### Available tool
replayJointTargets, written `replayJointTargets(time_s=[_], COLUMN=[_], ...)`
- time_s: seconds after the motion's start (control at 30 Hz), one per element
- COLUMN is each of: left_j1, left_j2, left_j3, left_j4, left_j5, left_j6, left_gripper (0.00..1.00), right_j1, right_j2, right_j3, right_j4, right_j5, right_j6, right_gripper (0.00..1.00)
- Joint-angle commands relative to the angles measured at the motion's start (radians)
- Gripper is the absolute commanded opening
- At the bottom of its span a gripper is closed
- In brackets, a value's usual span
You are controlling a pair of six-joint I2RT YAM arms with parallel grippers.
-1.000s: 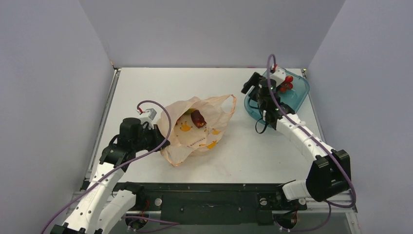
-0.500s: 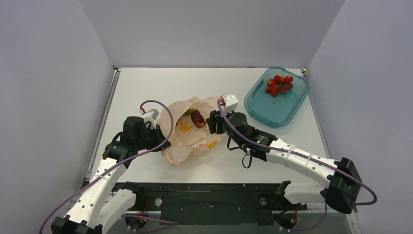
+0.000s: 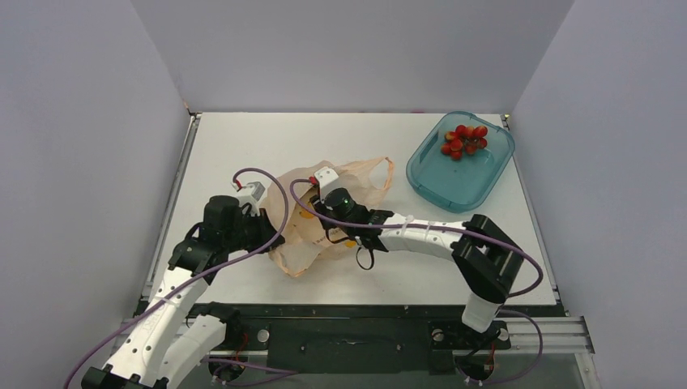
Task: Take the fake fruits out of the plastic bag
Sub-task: Take out the fake fruit from the plastic bag.
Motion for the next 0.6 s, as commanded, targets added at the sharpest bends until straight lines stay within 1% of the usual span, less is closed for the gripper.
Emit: replayJointTargets(time_s=[0.0, 0.1, 0.23, 0.3, 0.4, 0.5, 0.57], left_j1=[-0.008, -0.013, -0.023, -0.025, -0.026, -0.026, -0.026], left_j2=[-0.005, 0.003, 0.002, 0.0, 0.003, 0.008, 0.01], left_j3=[0.029, 0.032, 0.033, 0.033, 0.033, 0.032, 0.033], left_j4=[0.012, 0.009, 0.006, 0.007, 0.007, 0.005, 0.005], left_j5=[-0.01, -0.011, -0.025, -0.028, -0.029, -0.028, -0.028], left_j6=[-0.002, -0.002, -0.004, -0.006, -0.005, -0.005, -0.005], left_gripper=[0.0, 0.0, 0.0, 0.0, 0.0, 0.0, 0.0], right_j1=[0.006, 0.006, 0.006, 0.006, 0.005, 0.002, 0.002], right_j2=[0.095, 0.155, 0.201, 0.222, 0.255, 0.276, 0.296], right_j3=[0.126, 0.174, 0.199, 0.217, 0.242, 0.257, 0.268], right_j4=[0.068, 0.056, 0.066, 0.058, 0.047, 0.045, 0.047], right_j5=[0.062, 0.124, 0.222, 0.264, 0.321, 0.328, 0.337], right_j6=[-0.071, -0.085, -0.095, -0.11, -0.126, -0.143, -0.151], right_gripper=[0.36, 0.38, 0.43, 0.47, 0.58, 0.66, 0.73])
